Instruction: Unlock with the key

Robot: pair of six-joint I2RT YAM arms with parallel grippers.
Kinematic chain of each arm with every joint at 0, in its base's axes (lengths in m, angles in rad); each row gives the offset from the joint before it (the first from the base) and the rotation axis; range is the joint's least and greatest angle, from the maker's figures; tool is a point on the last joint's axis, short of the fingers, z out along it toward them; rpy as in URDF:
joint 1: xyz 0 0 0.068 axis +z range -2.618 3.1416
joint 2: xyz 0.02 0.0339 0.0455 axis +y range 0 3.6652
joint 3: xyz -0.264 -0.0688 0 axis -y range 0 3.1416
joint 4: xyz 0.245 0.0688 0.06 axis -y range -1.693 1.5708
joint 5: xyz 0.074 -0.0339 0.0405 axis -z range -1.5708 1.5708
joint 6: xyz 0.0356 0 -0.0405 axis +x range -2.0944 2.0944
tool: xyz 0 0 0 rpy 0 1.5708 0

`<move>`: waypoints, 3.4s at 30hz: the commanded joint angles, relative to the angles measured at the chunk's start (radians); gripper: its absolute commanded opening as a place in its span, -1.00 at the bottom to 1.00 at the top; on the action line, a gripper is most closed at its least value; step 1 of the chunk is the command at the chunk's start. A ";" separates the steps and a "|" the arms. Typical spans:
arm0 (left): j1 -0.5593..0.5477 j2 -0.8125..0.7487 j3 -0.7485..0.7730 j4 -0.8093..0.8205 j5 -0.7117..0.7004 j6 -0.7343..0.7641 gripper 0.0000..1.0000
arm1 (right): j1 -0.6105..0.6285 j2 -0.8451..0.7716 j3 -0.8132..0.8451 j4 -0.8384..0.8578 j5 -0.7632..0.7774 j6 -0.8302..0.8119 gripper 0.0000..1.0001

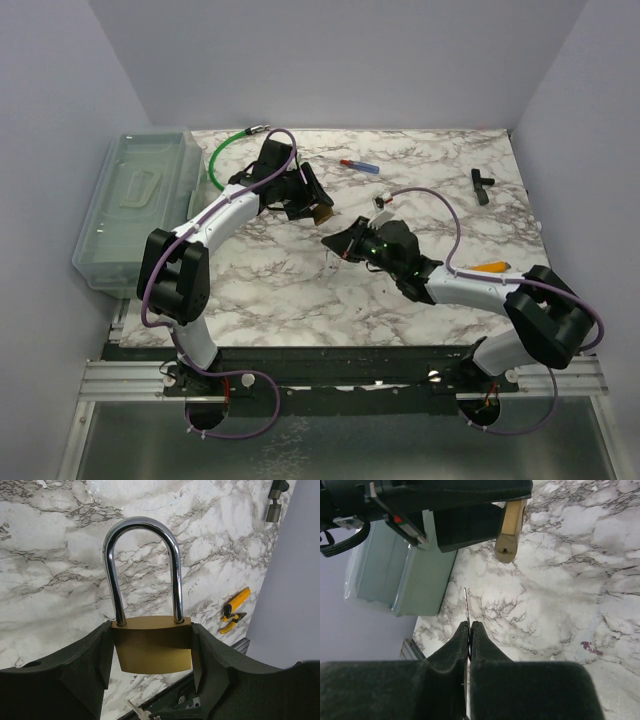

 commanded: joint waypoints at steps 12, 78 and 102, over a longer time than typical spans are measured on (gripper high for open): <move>0.006 -0.052 -0.002 0.062 0.049 -0.021 -1.00 | -0.005 0.057 0.092 -0.102 0.145 -0.056 -0.99; -0.003 -0.075 -0.011 0.076 0.046 -0.009 -1.00 | -0.081 0.117 0.195 -0.132 0.050 -0.063 -0.99; -0.023 -0.113 -0.025 0.076 -0.037 0.011 -1.00 | -0.090 0.068 0.212 -0.173 0.104 -0.084 -0.99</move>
